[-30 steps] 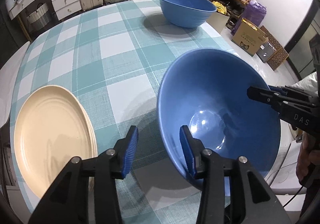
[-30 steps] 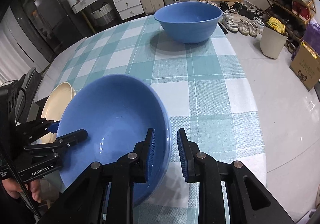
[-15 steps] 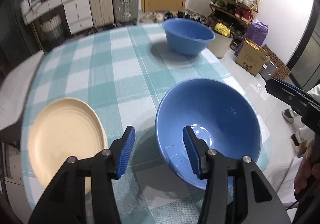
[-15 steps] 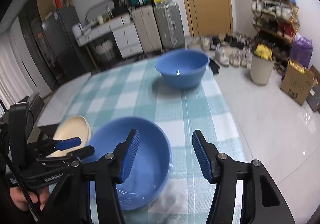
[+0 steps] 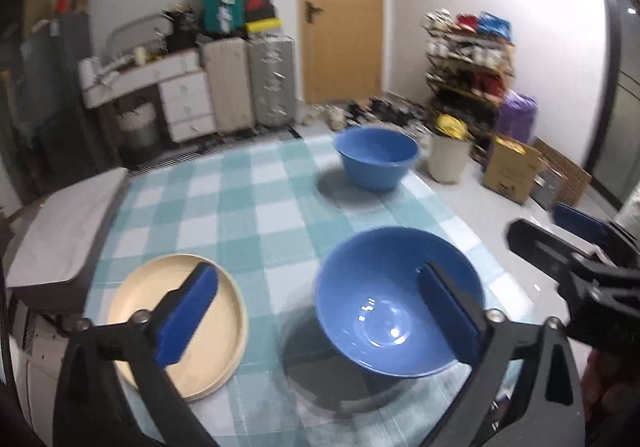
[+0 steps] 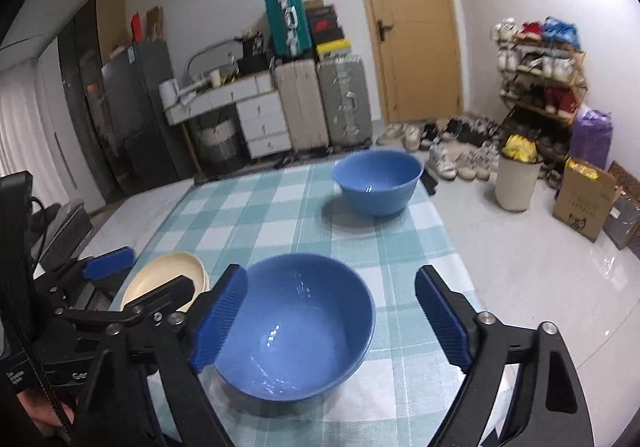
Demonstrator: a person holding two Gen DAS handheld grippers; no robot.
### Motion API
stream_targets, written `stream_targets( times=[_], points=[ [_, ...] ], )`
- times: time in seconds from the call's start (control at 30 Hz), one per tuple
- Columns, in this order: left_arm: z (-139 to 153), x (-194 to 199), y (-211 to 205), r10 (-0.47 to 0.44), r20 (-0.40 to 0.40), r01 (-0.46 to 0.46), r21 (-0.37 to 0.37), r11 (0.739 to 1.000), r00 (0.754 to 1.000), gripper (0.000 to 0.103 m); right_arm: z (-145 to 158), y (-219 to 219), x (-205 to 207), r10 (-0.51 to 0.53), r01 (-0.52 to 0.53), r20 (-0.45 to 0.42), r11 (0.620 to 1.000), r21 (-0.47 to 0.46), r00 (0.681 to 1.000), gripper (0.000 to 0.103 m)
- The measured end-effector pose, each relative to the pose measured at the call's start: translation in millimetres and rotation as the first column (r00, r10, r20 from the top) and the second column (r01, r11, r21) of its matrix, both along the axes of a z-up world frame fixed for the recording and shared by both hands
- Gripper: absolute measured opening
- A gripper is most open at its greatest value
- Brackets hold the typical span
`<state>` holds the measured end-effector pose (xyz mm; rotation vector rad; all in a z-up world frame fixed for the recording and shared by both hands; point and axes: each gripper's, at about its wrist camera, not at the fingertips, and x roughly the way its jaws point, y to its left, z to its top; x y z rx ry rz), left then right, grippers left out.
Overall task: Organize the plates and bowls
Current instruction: 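Move both grippers toward the last blue bowl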
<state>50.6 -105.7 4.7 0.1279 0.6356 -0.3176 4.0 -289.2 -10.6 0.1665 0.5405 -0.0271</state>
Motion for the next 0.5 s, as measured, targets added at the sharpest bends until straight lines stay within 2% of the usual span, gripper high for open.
stream_targets(
  times=[0.07,0.13,0.23,0.4,0.5],
  points=[
    [0.9,-4.7,4.4,0.012,0.02,-0.012,-0.021,1.0,1.0,0.103,1.4,7.2,-13.6,-0.024,0.026,0.067,0.999,-0.026,0.997,0.102],
    [-1.3,-6.6,7.6,0.018,0.019,-0.017,-0.033,0.999,1.0,0.103,2.3,13.9,-24.0,-0.007,0.015,0.122,0.998,-0.065,0.993,0.102],
    [-6.5,-5.3,10.4,0.009,0.001,-0.009,-0.04,0.999,1.0,0.103,2.4,22.8,-30.5,0.012,0.01,0.151,0.99,-0.143,0.988,0.102],
    [-13.5,0.0,15.1,0.016,-0.003,-0.016,-0.065,0.998,1.0,0.103,-2.3,13.9,-29.4,0.008,0.009,0.165,0.995,-0.103,0.986,0.102],
    [-21.7,5.4,9.6,0.052,-0.002,-0.052,0.026,0.998,0.999,0.103,-10.0,8.3,-20.9,-0.023,0.039,0.149,0.994,-0.102,0.989,0.102]
  ],
)
